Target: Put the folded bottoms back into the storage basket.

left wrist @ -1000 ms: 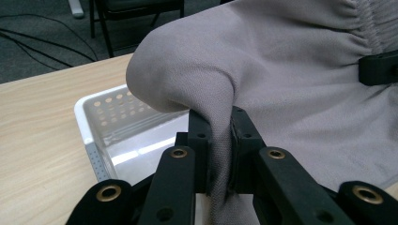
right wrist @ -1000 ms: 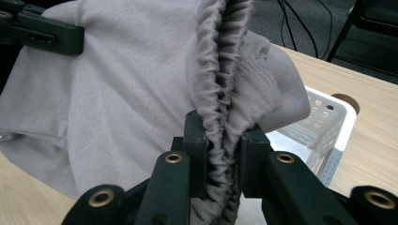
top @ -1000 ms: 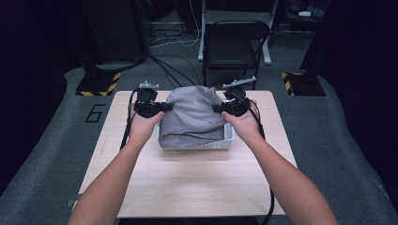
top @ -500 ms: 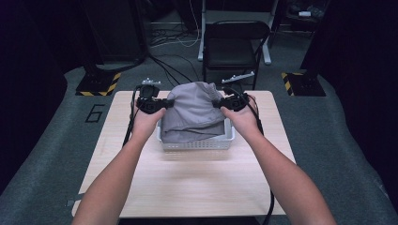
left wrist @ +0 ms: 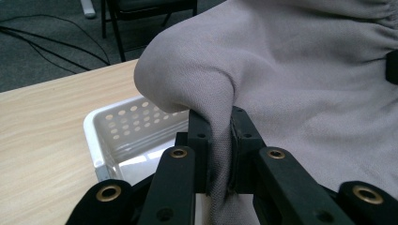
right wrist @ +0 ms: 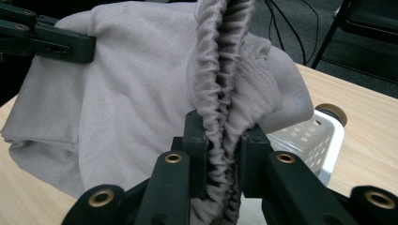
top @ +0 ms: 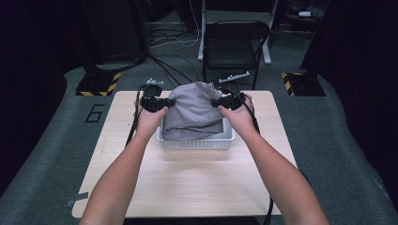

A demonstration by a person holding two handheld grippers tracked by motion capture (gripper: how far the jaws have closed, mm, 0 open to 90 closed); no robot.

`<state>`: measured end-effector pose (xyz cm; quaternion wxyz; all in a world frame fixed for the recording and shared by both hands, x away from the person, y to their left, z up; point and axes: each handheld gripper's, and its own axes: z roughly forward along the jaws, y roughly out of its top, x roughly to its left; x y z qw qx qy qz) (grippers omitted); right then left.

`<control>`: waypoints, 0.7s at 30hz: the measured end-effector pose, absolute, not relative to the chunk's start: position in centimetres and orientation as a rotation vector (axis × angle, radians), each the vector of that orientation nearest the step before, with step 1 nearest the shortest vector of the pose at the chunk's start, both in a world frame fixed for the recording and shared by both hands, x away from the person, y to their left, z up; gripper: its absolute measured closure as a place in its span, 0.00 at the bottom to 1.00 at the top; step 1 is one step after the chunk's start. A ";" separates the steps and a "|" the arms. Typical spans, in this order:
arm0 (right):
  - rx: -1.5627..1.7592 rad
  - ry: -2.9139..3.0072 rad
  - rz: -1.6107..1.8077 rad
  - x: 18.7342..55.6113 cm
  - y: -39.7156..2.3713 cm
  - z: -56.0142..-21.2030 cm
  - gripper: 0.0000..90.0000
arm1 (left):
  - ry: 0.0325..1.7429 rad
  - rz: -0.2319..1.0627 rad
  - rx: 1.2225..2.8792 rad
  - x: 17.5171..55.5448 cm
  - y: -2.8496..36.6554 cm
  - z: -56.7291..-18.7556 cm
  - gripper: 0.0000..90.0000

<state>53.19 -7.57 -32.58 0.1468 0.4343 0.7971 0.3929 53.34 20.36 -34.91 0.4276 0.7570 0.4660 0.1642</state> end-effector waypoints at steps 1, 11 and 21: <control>1.239 2.299 1.124 53.4 -7.6 -32.7 0.85 | 1.161 0.413 1.898 53.5 20.4 -35.0 0.90; 1.244 2.295 1.114 54.1 -7.2 -33.6 0.85 | 1.177 0.432 1.896 54.4 20.4 -35.9 0.90; 1.275 2.269 1.089 54.8 -7.3 -34.4 0.85 | 1.189 0.449 1.898 54.7 19.8 -37.9 0.90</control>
